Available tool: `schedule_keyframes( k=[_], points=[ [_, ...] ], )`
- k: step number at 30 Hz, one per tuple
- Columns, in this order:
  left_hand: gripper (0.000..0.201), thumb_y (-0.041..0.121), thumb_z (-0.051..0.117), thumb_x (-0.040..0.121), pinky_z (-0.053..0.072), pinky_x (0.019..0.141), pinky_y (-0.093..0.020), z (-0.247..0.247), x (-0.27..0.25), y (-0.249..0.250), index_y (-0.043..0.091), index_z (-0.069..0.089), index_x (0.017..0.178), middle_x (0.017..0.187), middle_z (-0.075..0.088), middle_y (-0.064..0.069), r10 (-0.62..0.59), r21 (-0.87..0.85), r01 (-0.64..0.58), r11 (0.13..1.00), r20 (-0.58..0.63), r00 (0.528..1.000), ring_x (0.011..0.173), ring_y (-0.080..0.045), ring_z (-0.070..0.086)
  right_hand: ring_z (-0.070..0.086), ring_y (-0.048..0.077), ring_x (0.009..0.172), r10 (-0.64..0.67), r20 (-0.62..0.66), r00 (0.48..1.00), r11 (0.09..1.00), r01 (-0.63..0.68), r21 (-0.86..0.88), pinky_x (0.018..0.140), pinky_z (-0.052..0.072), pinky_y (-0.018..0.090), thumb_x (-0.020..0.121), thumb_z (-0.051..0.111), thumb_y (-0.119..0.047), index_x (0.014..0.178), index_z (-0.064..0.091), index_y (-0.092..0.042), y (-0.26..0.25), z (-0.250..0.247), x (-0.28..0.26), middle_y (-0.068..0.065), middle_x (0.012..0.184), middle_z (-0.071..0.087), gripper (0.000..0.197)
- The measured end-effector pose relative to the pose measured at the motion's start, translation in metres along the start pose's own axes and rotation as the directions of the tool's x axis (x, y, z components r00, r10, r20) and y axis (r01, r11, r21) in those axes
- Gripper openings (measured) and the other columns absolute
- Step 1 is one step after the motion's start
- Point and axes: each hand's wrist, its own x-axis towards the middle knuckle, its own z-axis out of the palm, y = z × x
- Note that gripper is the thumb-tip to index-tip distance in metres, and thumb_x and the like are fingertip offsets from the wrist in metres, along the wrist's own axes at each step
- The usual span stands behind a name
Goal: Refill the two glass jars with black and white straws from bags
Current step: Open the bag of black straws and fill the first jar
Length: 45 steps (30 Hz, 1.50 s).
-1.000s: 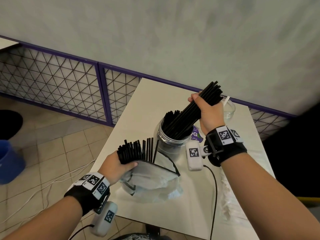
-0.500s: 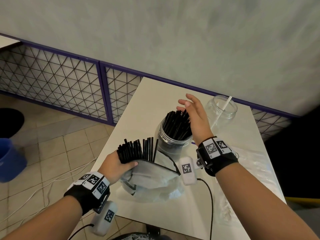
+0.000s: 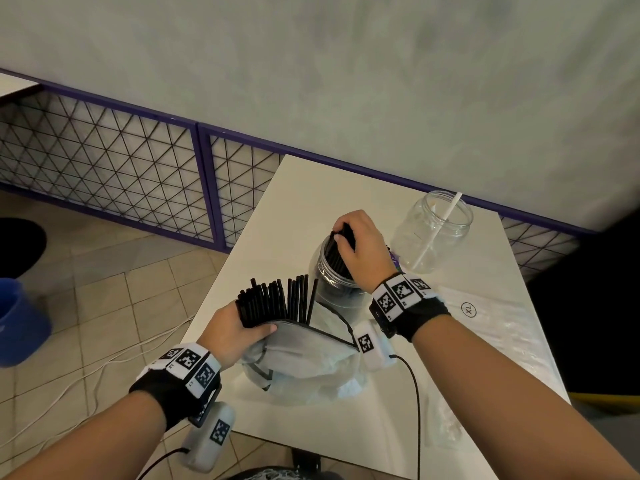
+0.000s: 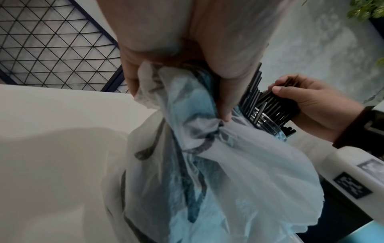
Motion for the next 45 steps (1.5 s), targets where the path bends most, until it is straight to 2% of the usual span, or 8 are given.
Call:
schedule_keyframes(
  k=[7, 12, 16, 20, 23, 31, 39, 45],
  points=[
    [0.039, 0.027, 0.078, 0.075, 0.049, 0.091, -0.035, -0.003, -0.001, -0.002, 0.015, 0.066, 0.11, 0.101, 0.069, 0.001, -0.007, -0.011, 0.007, 1.0, -0.011, 1.0, 0.096, -0.017, 0.063, 0.049, 0.018, 0.114, -0.077, 0.06, 0.995, 0.985, 0.085, -0.151, 0.103, 0.037, 0.027, 0.094, 0.053, -0.012, 0.12, 0.058, -0.007, 0.013, -0.007, -0.018, 0.007, 0.122, 0.056, 0.027],
    [0.039, 0.027, 0.078, 0.076, 0.048, 0.089, -0.031, -0.004, 0.0, -0.002, 0.016, 0.066, 0.111, 0.101, 0.069, 0.002, 0.001, -0.003, -0.001, 1.0, -0.008, 1.0, 0.097, -0.017, 0.063, 0.03, -0.003, 0.128, -0.072, -0.012, 0.997, 0.993, 0.07, -0.099, 0.111, 0.015, 0.008, 0.099, 0.043, -0.007, 0.135, 0.048, -0.006, 0.021, -0.009, -0.038, -0.002, 0.14, 0.041, 0.037],
    [0.039, 0.026, 0.077, 0.077, 0.045, 0.085, -0.026, -0.002, 0.0, 0.001, 0.016, 0.065, 0.113, 0.102, 0.068, 0.003, 0.007, 0.017, -0.007, 1.0, -0.009, 1.0, 0.096, -0.015, 0.062, 0.027, 0.0, 0.133, -0.052, 0.031, 0.998, 0.991, 0.055, -0.123, 0.112, 0.014, 0.008, 0.099, 0.041, -0.016, 0.139, 0.043, -0.008, 0.026, -0.008, -0.039, -0.007, 0.146, 0.032, 0.041],
    [0.037, 0.026, 0.076, 0.077, 0.046, 0.085, -0.027, -0.002, 0.001, 0.003, 0.015, 0.066, 0.111, 0.1, 0.069, 0.002, 0.003, 0.025, -0.003, 1.0, 0.004, 1.0, 0.095, -0.016, 0.062, 0.045, 0.006, 0.116, -0.006, -0.076, 0.997, 0.999, 0.002, -0.045, 0.105, 0.038, 0.025, 0.095, 0.055, -0.021, 0.13, 0.052, -0.01, 0.02, -0.01, -0.029, 0.002, 0.128, 0.052, 0.037],
    [0.034, 0.025, 0.076, 0.078, 0.046, 0.086, -0.028, -0.002, 0.001, 0.005, 0.016, 0.066, 0.11, 0.099, 0.068, 0.003, 0.013, 0.031, -0.014, 0.999, 0.011, 1.0, 0.095, -0.016, 0.062, 0.045, 0.003, 0.11, 0.056, -0.04, 0.998, 0.997, -0.054, 0.052, 0.097, 0.034, 0.009, 0.09, 0.061, -0.032, 0.131, 0.048, -0.015, 0.008, -0.003, -0.023, -0.003, 0.121, 0.052, 0.046],
    [0.036, 0.025, 0.076, 0.078, 0.046, 0.087, -0.028, -0.003, 0.001, 0.004, 0.017, 0.066, 0.111, 0.102, 0.068, 0.003, 0.014, 0.019, -0.014, 1.0, 0.015, 1.0, 0.097, -0.016, 0.062, 0.048, 0.025, 0.102, -0.063, 0.004, 0.998, 0.983, 0.063, -0.174, 0.094, 0.04, 0.033, 0.088, 0.056, 0.0, 0.112, 0.06, -0.005, 0.001, 0.009, -0.005, 0.012, 0.111, 0.056, 0.025],
    [0.031, 0.024, 0.077, 0.077, 0.042, 0.077, -0.021, -0.005, 0.001, 0.002, 0.024, 0.064, 0.106, 0.095, 0.066, 0.01, 0.026, 0.002, -0.026, 1.0, -0.005, 1.0, 0.093, -0.012, 0.061, 0.051, 0.027, 0.105, -0.125, 0.096, 0.988, 0.945, 0.148, -0.292, 0.096, 0.042, 0.04, 0.09, 0.057, -0.011, 0.113, 0.062, -0.006, 0.016, 0.008, -0.011, 0.01, 0.114, 0.059, 0.025],
    [0.034, 0.025, 0.077, 0.077, 0.043, 0.082, -0.024, -0.005, 0.004, -0.002, 0.022, 0.064, 0.108, 0.098, 0.067, 0.007, 0.028, 0.01, -0.028, 1.0, -0.008, 1.0, 0.095, -0.014, 0.061, 0.014, 0.016, 0.146, -0.032, 0.261, 0.965, 0.848, 0.165, -0.504, 0.119, 0.002, 0.036, 0.098, 0.026, -0.045, 0.148, 0.028, -0.014, 0.025, -0.002, -0.037, 0.001, 0.155, 0.028, 0.059]
  ],
)
